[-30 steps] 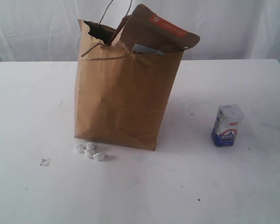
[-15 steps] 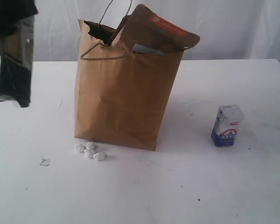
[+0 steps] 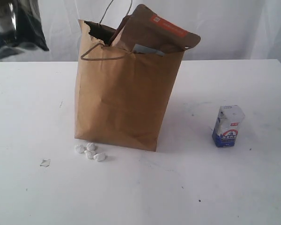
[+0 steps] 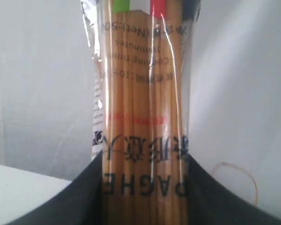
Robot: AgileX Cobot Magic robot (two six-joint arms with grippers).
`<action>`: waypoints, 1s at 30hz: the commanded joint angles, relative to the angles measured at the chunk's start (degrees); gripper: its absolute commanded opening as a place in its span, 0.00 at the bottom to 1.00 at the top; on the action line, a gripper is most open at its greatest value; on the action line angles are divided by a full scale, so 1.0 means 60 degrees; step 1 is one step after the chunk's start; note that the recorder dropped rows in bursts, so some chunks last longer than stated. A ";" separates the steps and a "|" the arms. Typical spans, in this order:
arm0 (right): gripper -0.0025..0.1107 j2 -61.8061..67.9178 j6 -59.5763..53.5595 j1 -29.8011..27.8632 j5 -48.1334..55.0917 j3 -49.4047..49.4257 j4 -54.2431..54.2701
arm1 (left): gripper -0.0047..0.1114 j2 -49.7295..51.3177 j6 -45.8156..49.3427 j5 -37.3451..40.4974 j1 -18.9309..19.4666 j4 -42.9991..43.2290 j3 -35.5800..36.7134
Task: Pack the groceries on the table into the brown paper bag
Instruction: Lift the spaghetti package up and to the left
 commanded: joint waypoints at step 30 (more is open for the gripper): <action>0.02 -0.0039 -0.0023 -0.0028 0.0056 0.0029 -0.0021 | 0.04 -0.1921 0.9755 -1.2290 0.1034 0.0517 0.0101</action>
